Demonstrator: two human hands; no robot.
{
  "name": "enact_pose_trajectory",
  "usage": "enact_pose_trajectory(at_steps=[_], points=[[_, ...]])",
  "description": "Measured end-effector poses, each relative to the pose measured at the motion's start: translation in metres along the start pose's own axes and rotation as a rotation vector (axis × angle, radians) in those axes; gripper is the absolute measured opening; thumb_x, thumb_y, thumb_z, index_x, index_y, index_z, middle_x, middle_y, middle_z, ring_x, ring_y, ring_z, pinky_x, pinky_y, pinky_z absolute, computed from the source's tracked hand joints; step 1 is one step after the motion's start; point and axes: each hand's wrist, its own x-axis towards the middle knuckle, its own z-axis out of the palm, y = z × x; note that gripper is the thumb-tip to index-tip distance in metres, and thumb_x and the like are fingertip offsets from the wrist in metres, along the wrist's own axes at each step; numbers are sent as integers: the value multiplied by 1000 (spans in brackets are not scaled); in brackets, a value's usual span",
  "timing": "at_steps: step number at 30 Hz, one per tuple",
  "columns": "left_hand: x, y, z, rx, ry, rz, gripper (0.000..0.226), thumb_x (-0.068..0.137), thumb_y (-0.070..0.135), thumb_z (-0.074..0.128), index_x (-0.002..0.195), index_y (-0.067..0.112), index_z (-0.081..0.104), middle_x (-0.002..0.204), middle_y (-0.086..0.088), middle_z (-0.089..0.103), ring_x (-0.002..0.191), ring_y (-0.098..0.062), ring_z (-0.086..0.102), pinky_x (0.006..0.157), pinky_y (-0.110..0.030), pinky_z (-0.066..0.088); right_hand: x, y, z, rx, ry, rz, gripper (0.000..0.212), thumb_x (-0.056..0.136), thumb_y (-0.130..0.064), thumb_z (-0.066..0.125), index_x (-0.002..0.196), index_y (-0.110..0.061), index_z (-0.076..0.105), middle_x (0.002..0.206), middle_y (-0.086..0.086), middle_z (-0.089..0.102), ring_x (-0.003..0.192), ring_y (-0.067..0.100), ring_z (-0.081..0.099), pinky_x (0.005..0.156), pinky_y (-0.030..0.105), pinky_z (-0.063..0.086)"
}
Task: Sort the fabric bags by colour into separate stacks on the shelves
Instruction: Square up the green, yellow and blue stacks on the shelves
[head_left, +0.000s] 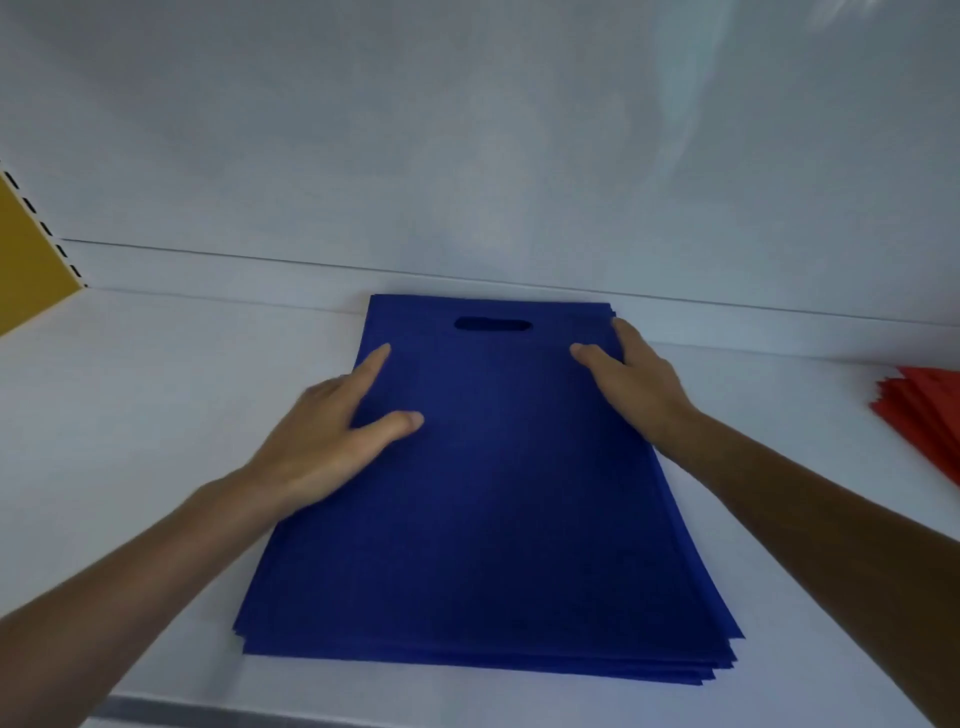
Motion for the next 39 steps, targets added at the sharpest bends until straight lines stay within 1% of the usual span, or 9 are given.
enact_pose_trajectory(at_steps=[5, 10, 13, 16, 20, 24, 28, 32, 39], points=[[4, 0, -7, -198, 24, -49, 67, 87, 52, 48, 142, 52, 9, 149, 19, 23, 139, -5, 21, 103, -24, 18, -20, 9, -2, -23, 28, -42, 64, 96, -39, 45, 149, -25, 12, 145, 0, 38, 120, 18, 45, 86, 24, 33], [-5, 10, -9, -84, -71, -117, 79, 79, 65, 46, 142, 52, 0, 148, 19, 19, 142, -11, 17, 108, -28, 18, -30, 7, -5, 153, 17, 35, 64, 93, -43, 48, 148, -27, 17, 143, -2, 41, 122, 18, 47, 98, 31, 38], [-30, 2, -27, 132, 65, -205, 79, 77, 66, 48, 145, 38, 19, 141, 0, 41, 128, -20, 39, 99, -34, 31, -50, 6, -26, -109, 81, 75, 57, 95, -40, 44, 145, -19, 25, 130, 8, 53, 104, 21, 55, 83, 30, 41], [-81, -2, -21, 124, 78, -81, 69, 78, 59, 57, 136, 27, 41, 123, 6, 54, 104, -11, 51, 85, -26, 36, -98, 12, -22, -362, 27, 94, 57, 94, -46, 42, 140, -14, 32, 120, 12, 57, 102, 26, 56, 82, 31, 43], [-104, -3, -9, 236, -113, -38, 118, 53, 84, 54, 148, 32, 5, 139, 9, 39, 127, -13, 40, 105, -31, 35, -135, 0, -5, -409, -103, 27, 79, 86, -62, 43, 147, -21, 16, 142, 6, 38, 124, 25, 41, 97, 34, 38], [-110, -17, -23, 484, -190, 63, 140, 29, 97, 45, 141, 42, -20, 135, 8, 45, 118, -15, 45, 96, -37, 44, -160, -2, -28, -176, -215, 76, 85, 69, -65, 56, 140, -29, 27, 119, -15, 50, 98, 10, 48, 68, 16, 42], [-110, -17, -17, 570, -139, 62, 136, 33, 99, 35, 145, 38, -9, 139, 3, 42, 123, -20, 41, 97, -39, 42, -173, 9, -26, -583, -342, -11, 119, 49, -76, 58, 147, -34, 6, 149, -8, 28, 134, 16, 30, 104, 34, 34], [-103, 2, -12, 703, -107, -10, 114, 48, 80, 43, 147, 35, 8, 136, 0, 46, 121, -22, 43, 91, -34, 43, -162, 11, -30, -806, -312, -121, 105, 67, -71, 58, 148, -30, 5, 150, -6, 26, 133, 15, 27, 102, 33, 34], [-106, 18, -13, 864, -191, -23, 114, 52, 84, 42, 146, 37, -2, 142, 6, 40, 124, -17, 41, 91, -31, 42, -158, 14, -33, -726, -343, -119, 106, 66, -70, 60, 148, -31, 5, 149, -7, 25, 132, 15, 25, 102, 32, 34]])
